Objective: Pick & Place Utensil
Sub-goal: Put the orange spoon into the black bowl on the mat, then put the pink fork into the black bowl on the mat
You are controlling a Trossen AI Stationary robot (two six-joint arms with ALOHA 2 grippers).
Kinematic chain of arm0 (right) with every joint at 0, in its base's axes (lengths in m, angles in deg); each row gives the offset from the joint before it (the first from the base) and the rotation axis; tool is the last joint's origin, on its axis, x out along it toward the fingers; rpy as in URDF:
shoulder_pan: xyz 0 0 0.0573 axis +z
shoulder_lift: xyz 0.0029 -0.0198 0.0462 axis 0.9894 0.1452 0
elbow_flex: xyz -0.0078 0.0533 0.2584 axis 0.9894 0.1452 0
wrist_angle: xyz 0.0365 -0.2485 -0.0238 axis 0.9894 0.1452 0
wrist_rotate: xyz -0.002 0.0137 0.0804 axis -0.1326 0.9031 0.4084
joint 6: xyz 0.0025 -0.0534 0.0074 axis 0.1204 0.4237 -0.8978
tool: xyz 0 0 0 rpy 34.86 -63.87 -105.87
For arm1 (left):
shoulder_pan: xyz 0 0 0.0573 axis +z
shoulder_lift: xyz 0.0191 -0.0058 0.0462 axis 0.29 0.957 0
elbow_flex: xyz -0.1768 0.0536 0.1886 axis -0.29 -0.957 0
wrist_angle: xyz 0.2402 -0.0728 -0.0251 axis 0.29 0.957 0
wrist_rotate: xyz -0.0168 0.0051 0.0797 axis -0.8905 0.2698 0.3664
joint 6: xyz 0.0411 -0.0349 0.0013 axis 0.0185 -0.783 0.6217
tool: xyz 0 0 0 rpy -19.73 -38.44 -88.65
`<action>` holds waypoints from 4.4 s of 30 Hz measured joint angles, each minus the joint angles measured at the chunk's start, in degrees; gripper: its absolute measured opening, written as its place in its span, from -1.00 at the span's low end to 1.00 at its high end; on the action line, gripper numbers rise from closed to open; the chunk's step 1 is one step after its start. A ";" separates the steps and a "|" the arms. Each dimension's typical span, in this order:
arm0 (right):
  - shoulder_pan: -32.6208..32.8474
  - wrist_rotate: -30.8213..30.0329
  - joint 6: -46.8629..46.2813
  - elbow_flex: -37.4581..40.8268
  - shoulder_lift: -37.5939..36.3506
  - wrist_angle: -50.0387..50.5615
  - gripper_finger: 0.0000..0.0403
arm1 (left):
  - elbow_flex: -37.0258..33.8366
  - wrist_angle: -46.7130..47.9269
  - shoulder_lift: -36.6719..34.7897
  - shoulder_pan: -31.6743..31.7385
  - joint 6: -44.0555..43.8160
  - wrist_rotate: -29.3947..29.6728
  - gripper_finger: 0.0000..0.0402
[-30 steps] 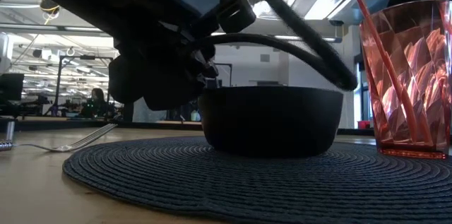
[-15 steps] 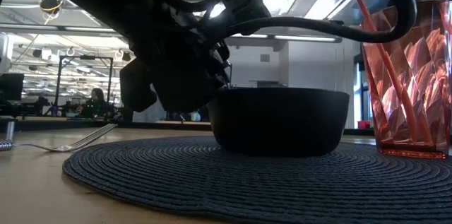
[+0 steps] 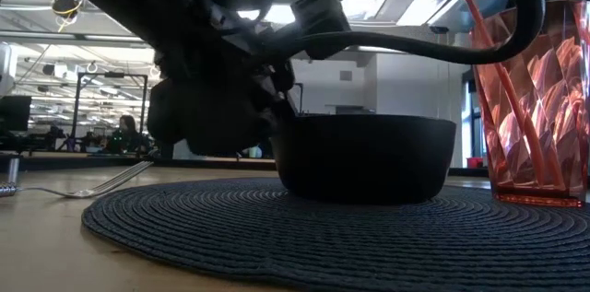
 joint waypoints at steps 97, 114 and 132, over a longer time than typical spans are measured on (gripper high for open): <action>0.01 0.01 -1.43 0.00 -0.02 0.04 -0.92 | -10.47 16.90 -25.24 -7.99 -141.45 -55.04 -0.67; -0.01 0.01 3.34 0.00 0.00 -2.20 -0.92 | -10.47 15.73 -24.13 -8.22 -151.08 -58.57 0.08; 0.01 0.03 1.16 0.00 0.00 -2.09 -0.92 | -18.91 10.33 -23.91 -8.97 -151.09 -61.77 0.12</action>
